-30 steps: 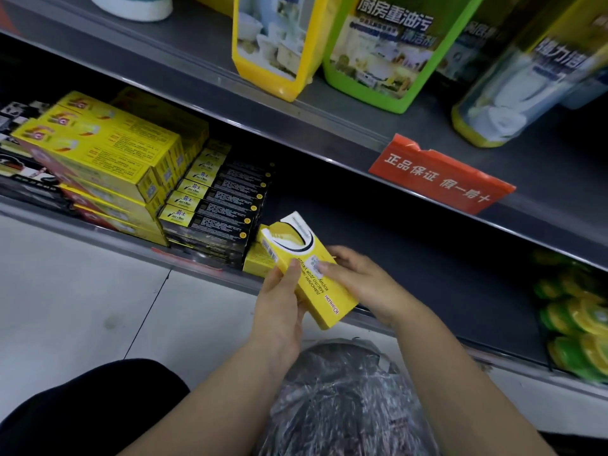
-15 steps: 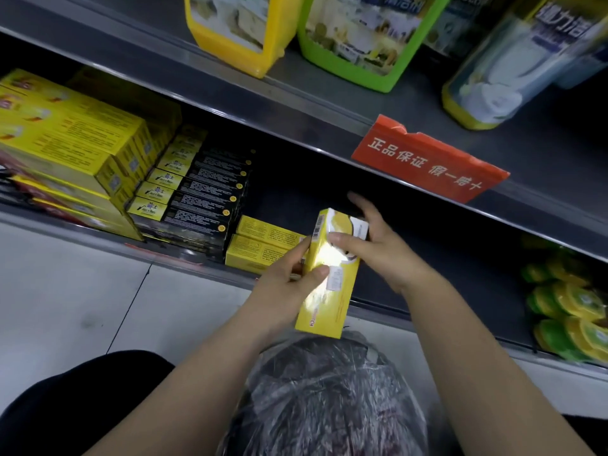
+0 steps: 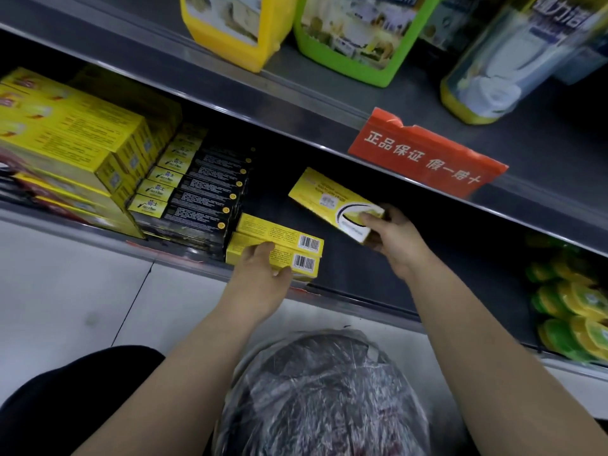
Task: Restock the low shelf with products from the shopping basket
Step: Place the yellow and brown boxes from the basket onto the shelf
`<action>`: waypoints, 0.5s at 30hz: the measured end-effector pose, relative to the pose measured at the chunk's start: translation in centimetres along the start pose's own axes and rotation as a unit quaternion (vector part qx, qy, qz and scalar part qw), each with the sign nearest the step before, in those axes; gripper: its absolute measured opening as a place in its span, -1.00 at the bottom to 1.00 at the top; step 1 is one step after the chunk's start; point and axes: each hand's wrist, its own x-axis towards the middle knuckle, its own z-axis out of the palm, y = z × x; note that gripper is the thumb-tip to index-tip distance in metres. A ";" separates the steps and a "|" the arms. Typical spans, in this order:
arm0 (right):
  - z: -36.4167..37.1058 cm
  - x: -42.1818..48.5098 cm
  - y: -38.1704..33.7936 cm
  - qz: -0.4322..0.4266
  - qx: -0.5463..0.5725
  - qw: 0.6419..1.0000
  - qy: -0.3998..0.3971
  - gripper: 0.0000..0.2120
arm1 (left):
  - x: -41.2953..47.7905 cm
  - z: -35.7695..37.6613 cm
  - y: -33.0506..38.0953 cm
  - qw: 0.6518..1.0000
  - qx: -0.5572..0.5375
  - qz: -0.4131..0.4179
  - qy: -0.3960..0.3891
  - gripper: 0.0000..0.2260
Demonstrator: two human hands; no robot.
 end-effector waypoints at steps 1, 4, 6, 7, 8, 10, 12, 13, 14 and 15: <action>0.6 0.5 0.1 -0.019 -0.034 0.999 0.001 -0.70 | -0.1 0.1 -0.1 1.000 0.023 -0.002 -0.017 -0.51; 2.3 1.8 0.0 -0.092 -0.144 0.984 -0.044 -0.62 | -0.1 0.1 -0.4 0.996 0.071 -0.005 -0.051 -0.47; 3.3 2.6 0.3 -0.105 -0.209 0.966 -0.111 -0.61 | 0.0 0.1 -0.7 0.994 0.084 -0.010 -0.063 -0.46; 3.8 2.8 0.7 -0.102 -0.241 0.955 -0.142 -0.60 | 0.0 0.1 -0.8 0.994 0.086 -0.010 -0.066 -0.46; 4.3 3.0 1.2 -0.095 -0.268 0.945 -0.161 -0.60 | 0.0 0.1 -0.9 0.994 0.089 -0.008 -0.067 -0.46; 5.2 3.2 2.0 -0.084 -0.312 0.932 -0.162 -0.61 | 0.0 0.2 -1.0 0.994 0.091 -0.003 -0.064 -0.46; 6.1 3.1 2.6 -0.078 -0.324 0.932 -0.143 -0.61 | 0.0 0.4 -1.1 0.994 0.089 -0.002 -0.061 -0.47; 6.4 3.0 2.8 -0.076 -0.322 0.934 -0.135 -0.60 | 0.1 0.6 -1.1 0.994 0.089 -0.002 -0.061 -0.47; 6.7 2.8 2.9 -0.076 -0.324 0.935 -0.127 -0.60 | 0.1 0.7 -1.1 0.994 0.089 -0.003 -0.059 -0.48; 6.8 2.6 2.9 -0.076 -0.330 0.933 -0.122 -0.59 | 0.2 0.8 -1.0 0.994 0.089 -0.004 -0.056 -0.48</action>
